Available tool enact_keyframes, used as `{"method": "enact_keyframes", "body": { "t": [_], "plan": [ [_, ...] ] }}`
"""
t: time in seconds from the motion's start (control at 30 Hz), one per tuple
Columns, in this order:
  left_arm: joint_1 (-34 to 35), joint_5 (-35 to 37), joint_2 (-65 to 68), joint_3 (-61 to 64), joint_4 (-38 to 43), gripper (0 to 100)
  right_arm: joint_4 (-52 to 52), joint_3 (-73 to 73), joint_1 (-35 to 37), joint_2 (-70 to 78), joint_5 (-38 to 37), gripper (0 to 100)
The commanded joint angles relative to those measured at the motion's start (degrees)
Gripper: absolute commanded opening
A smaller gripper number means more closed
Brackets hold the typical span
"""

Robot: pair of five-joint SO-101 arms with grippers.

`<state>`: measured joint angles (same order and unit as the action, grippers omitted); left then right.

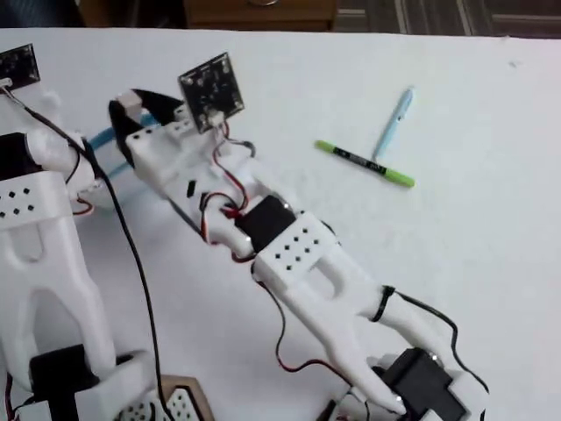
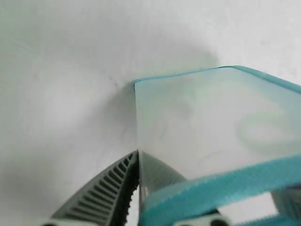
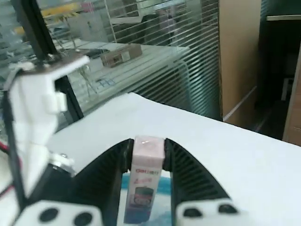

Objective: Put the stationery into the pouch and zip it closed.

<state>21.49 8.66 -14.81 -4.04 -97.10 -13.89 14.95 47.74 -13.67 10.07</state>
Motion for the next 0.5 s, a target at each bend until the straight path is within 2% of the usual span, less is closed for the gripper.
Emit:
{"method": "enact_keyframes", "body": {
  "t": [0.0,0.17,0.33,0.37,0.47],
  "plan": [
    [0.1,0.2,-2.3,-0.4,0.4,2,1.4,1.9,-1.4,-2.6,-0.6,1.7],
    [0.0,0.2,-2.3,-0.4,0.5,2,1.4,5.6,-1.0,-2.7,-0.7,5.0],
    [0.0,0.2,-2.3,-0.4,0.5,2,0.8,5.5,1.3,-3.6,-0.7,30.1],
    [0.0,0.2,-2.3,-0.4,0.5,2,0.8,5.5,1.6,-4.3,-0.7,31.9],
    [0.0,0.2,-2.3,-0.4,0.5,2,0.8,5.5,1.2,-6.5,-0.6,29.2]
  ]
}}
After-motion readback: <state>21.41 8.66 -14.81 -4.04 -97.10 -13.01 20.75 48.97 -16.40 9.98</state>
